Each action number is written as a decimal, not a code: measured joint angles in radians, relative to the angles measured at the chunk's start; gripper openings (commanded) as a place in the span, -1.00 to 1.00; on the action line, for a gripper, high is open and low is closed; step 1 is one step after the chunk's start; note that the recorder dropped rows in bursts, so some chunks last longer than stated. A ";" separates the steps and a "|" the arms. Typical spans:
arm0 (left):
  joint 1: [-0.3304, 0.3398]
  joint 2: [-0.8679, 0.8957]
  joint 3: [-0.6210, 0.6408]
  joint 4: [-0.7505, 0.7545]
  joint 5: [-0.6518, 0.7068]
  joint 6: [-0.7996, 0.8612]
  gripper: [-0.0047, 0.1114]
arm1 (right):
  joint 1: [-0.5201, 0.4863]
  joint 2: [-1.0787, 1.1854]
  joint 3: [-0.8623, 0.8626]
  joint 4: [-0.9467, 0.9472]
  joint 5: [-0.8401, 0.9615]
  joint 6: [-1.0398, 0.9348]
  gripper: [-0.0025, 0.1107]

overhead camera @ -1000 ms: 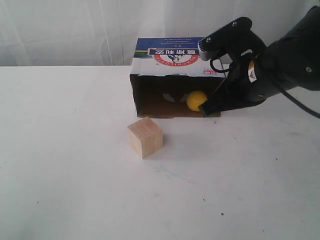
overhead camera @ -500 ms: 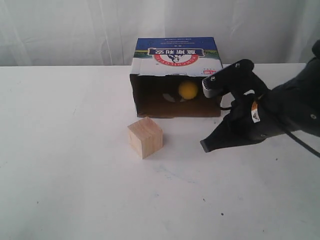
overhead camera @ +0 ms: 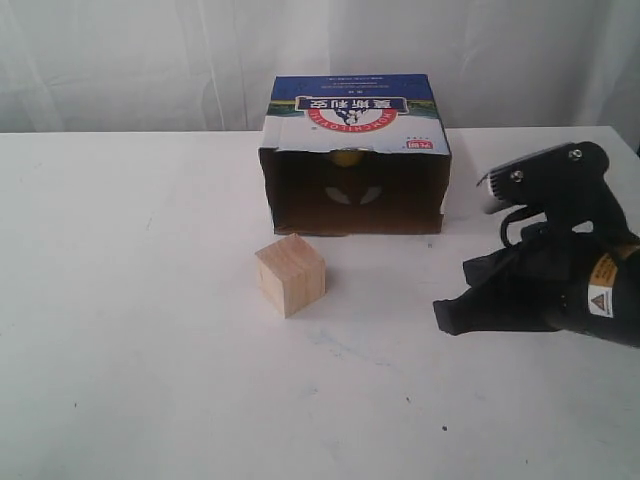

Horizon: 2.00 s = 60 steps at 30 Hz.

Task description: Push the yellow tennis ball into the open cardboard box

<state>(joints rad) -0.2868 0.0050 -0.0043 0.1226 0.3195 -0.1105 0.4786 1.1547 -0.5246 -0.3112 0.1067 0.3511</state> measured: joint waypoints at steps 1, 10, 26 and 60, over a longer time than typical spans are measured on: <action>0.000 0.000 0.000 0.000 0.000 0.000 -0.92 | -0.011 -0.012 0.033 0.002 -0.065 0.002 -0.96; 0.000 0.000 0.000 0.000 0.000 0.000 -0.92 | -0.043 -0.130 0.184 0.036 -0.200 0.004 -0.96; 0.000 0.000 0.000 0.000 0.000 0.000 -0.92 | -0.226 -0.593 0.434 0.051 -0.128 0.004 -0.96; 0.000 0.000 0.000 0.000 0.000 0.000 -0.92 | -0.427 -1.148 0.519 0.051 0.204 0.004 -0.96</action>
<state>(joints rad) -0.2868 0.0050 -0.0043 0.1231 0.3195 -0.1105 0.0517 0.0063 -0.0051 -0.2604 0.3110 0.3553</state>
